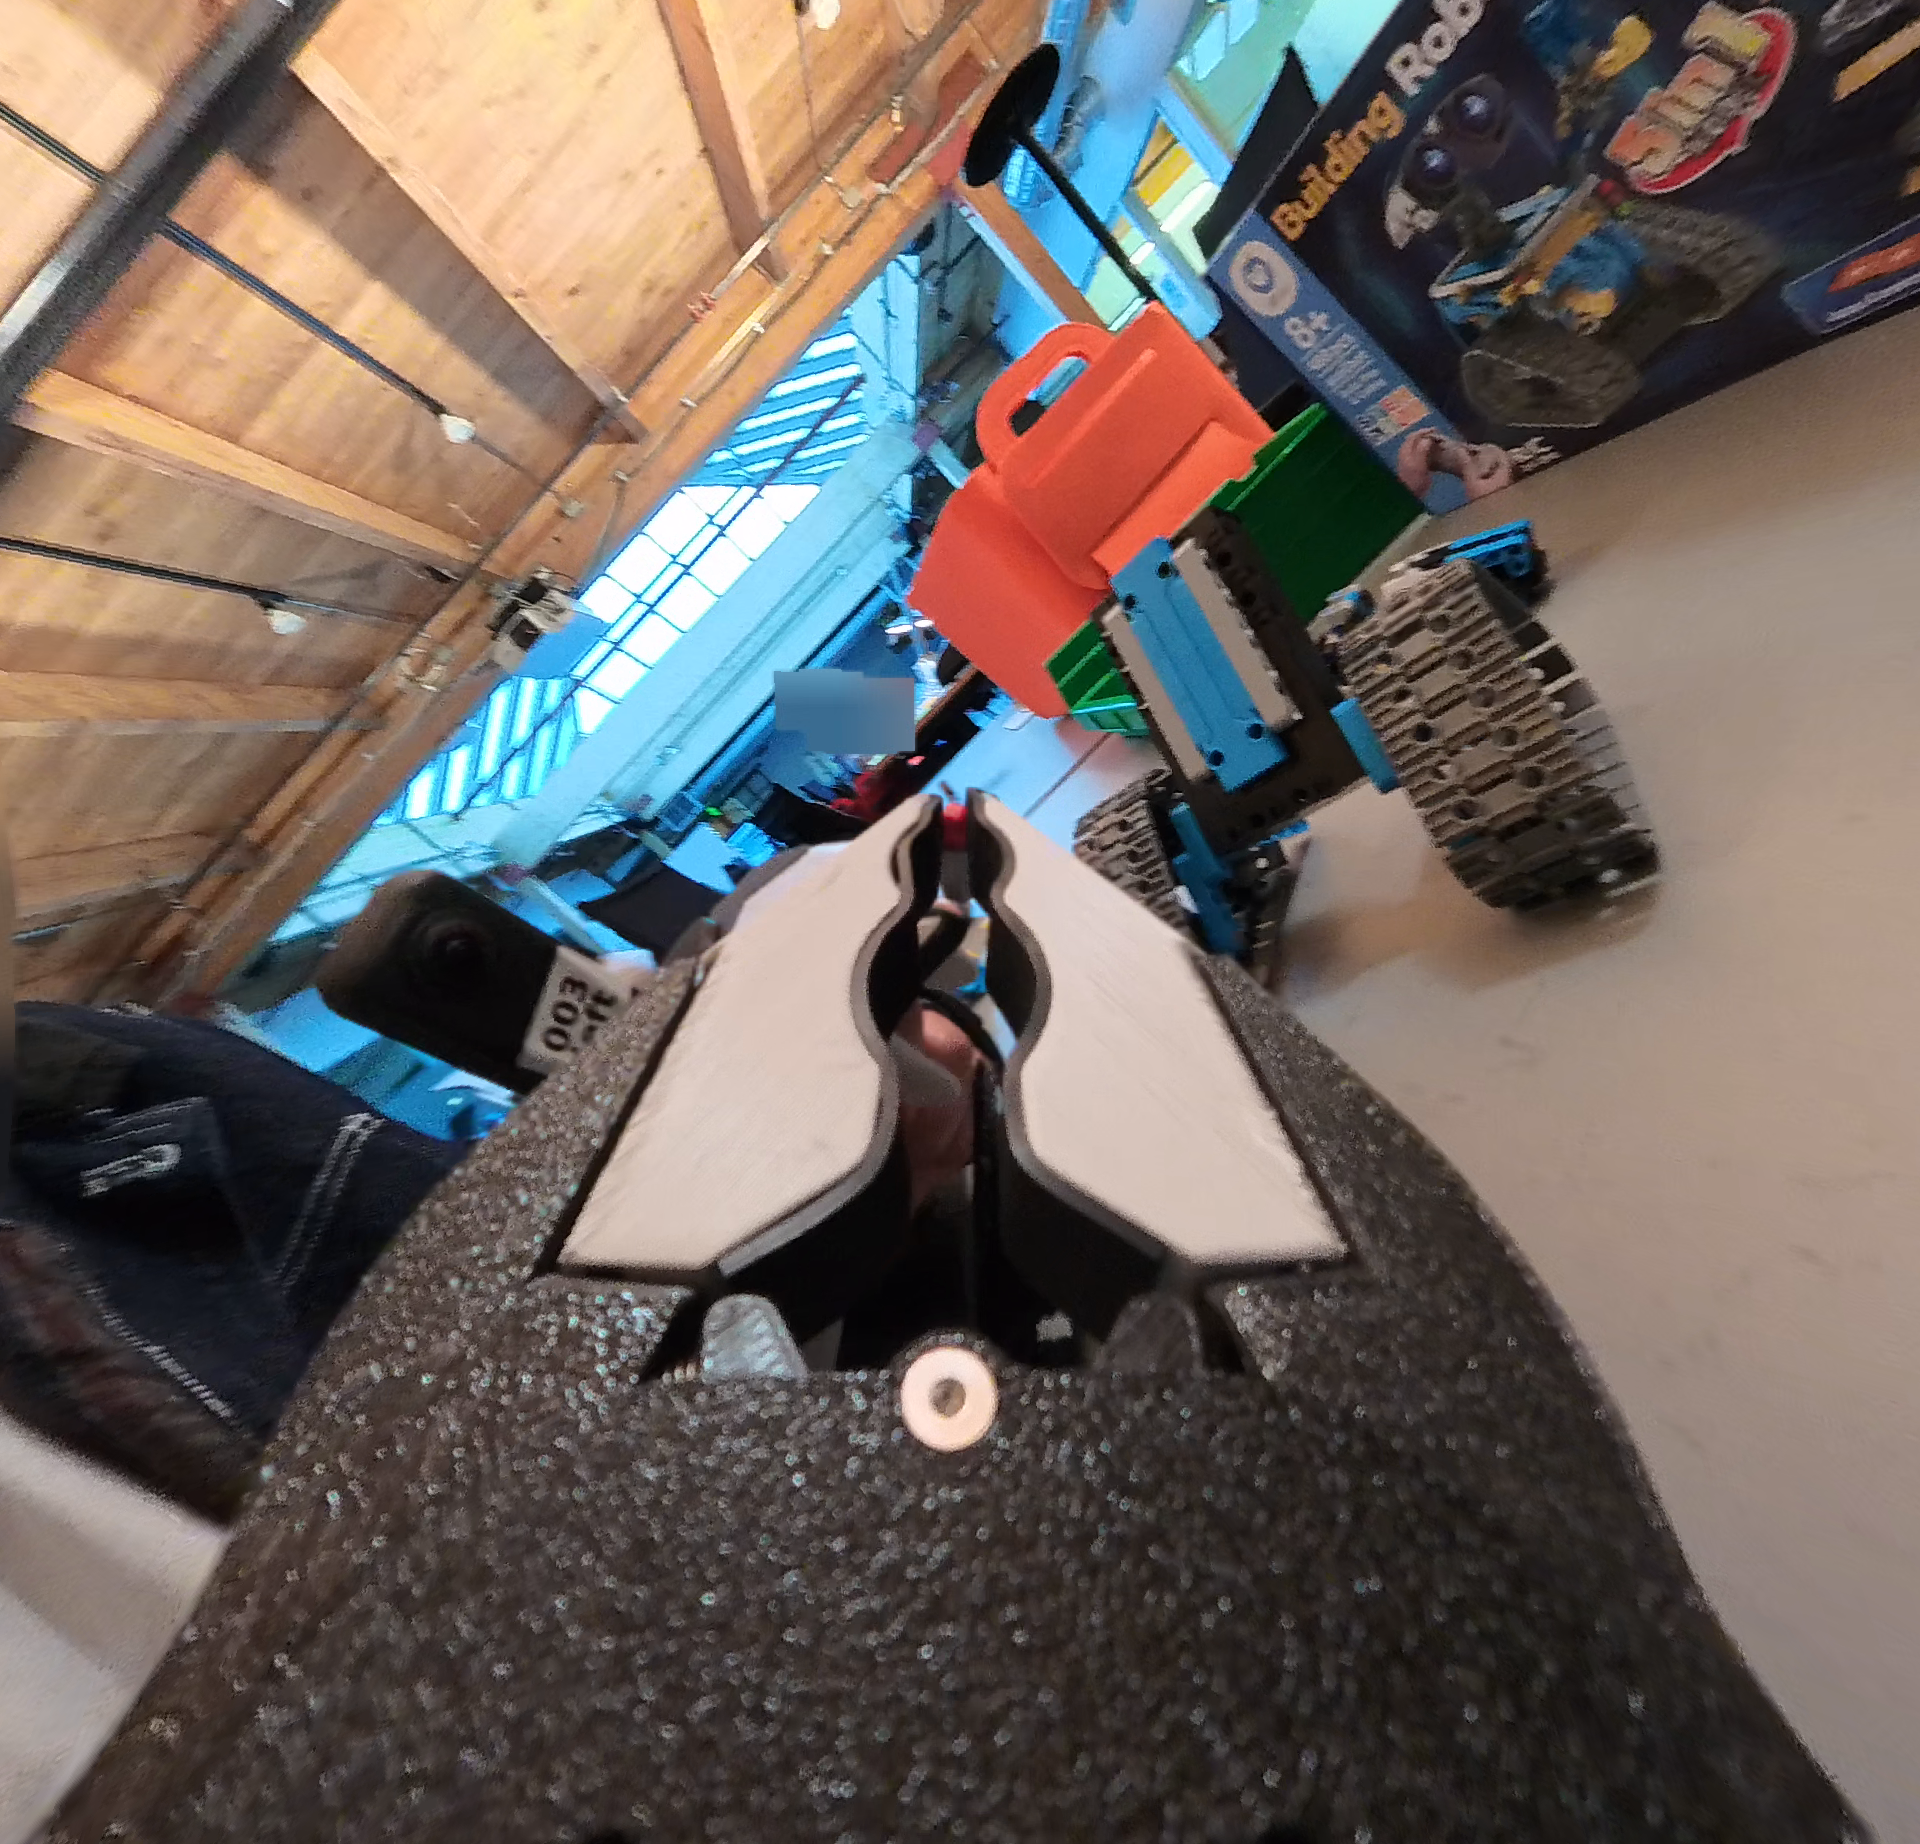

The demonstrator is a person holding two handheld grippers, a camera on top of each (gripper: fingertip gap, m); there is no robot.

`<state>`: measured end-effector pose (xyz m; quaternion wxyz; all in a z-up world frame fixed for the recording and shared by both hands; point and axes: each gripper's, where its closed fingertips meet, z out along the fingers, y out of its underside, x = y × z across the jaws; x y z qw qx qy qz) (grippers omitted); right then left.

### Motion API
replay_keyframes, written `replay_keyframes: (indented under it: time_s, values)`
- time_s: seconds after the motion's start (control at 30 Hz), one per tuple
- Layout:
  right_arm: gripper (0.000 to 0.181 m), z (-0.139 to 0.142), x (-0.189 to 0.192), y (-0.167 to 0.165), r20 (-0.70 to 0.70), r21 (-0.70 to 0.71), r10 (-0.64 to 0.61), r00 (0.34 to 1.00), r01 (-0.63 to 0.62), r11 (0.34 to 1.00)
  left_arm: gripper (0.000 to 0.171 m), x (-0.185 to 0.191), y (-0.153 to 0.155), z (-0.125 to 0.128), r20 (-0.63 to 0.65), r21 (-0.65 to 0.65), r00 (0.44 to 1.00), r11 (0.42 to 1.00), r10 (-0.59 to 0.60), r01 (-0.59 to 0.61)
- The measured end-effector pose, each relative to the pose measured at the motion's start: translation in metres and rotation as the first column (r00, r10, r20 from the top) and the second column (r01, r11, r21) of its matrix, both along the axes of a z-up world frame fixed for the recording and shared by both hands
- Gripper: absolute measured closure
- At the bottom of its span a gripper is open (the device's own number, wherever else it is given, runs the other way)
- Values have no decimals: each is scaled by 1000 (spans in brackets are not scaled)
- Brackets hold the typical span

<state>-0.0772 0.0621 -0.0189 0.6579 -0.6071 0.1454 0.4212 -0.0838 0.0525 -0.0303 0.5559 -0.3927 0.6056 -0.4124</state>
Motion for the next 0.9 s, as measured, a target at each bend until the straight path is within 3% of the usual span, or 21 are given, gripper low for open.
replay_keyframes:
  time_s: [0.07,0.13,0.23,0.43,0.7,0.77,0.9]
  values:
    - [180,-4,-1,1,51,-31,-19,999,20,999,144,3,0,-3,-25,-56,1000,998,-10,8]
    - [180,-8,-5,4,111,-62,-29,993,36,997,144,5,1,-6,-45,-69,999,998,-1,-3]
    - [180,-5,-12,6,186,-57,-41,982,53,997,165,6,4,-7,-56,-64,998,998,15,-19]
    - [177,-2,-14,7,220,-33,-65,973,74,997,166,3,9,-3,-37,-37,998,998,51,-52]
    - [178,-1,-15,10,187,-15,-69,980,73,997,166,3,10,-2,-37,-95,999,995,40,-43]
    - [179,2,-16,10,181,3,-73,981,73,997,166,3,9,0,-31,-137,999,990,26,-30]
    - [181,0,-14,8,209,-20,-74,975,80,997,166,4,4,-1,-38,-343,997,938,-66,49]
